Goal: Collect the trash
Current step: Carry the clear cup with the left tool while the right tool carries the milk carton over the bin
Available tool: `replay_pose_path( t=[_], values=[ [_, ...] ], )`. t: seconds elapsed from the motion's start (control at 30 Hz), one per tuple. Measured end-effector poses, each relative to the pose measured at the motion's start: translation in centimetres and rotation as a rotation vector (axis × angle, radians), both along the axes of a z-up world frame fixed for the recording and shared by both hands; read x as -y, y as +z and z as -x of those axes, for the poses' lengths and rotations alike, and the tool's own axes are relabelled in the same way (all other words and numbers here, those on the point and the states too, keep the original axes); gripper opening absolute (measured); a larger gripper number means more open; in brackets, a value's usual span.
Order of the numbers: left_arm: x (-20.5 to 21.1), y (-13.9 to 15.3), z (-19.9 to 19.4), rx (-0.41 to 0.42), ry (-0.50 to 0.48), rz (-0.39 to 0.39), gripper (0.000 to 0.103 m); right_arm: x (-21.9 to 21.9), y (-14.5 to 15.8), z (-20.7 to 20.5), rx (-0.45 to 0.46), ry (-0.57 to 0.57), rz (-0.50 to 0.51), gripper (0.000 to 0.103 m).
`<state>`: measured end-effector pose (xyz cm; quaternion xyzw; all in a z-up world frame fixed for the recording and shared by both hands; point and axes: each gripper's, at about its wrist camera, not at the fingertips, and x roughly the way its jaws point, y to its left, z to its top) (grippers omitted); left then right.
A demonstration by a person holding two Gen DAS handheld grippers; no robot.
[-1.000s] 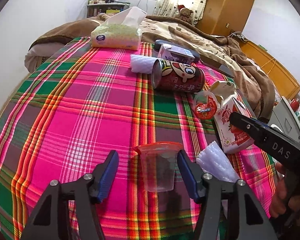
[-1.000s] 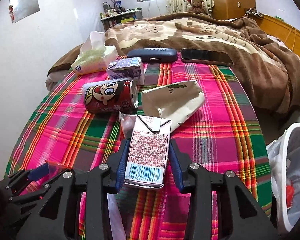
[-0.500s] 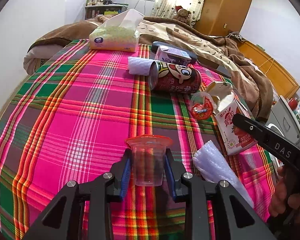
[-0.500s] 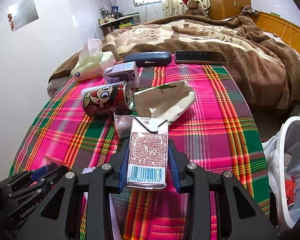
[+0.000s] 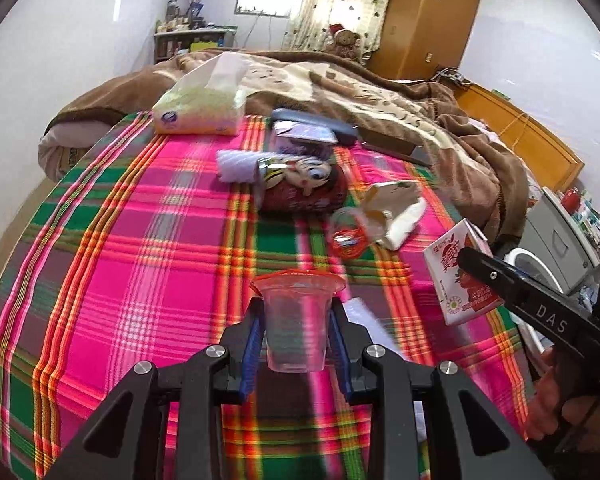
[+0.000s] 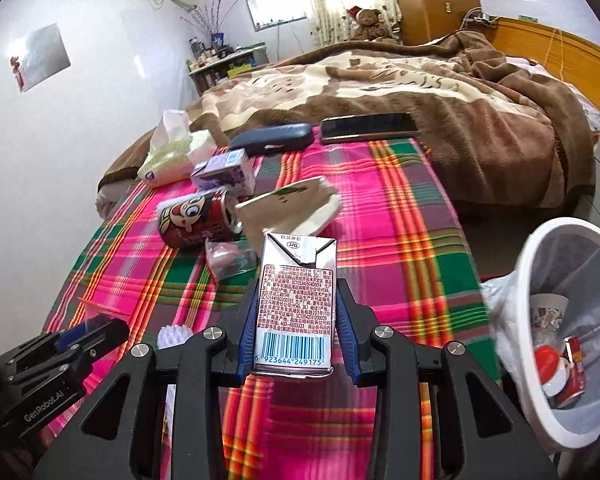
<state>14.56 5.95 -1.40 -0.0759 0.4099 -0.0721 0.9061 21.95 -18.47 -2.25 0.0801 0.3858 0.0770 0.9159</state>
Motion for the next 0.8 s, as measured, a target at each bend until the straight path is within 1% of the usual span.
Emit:
replay_pose_path(
  t=[0.37,0.57,0.8],
  values=[
    [4.9,2.6,0.2,0.054,-0.096,-0.012,0.032,4.4,1.4,1.7,0.047,-0.075,-0.009,0.036],
    [8.7,3.7,0.4,0.080,-0.166,-0.021,0.032,7.5,2.0,2.7,0.069,-0.131,-0.004,0.036],
    [14.2,4.5,0.5,0.104,-0.271,-0.025,0.032,11.4,2.4,4.2,0.085,-0.205,0.003,0.036]
  ],
)
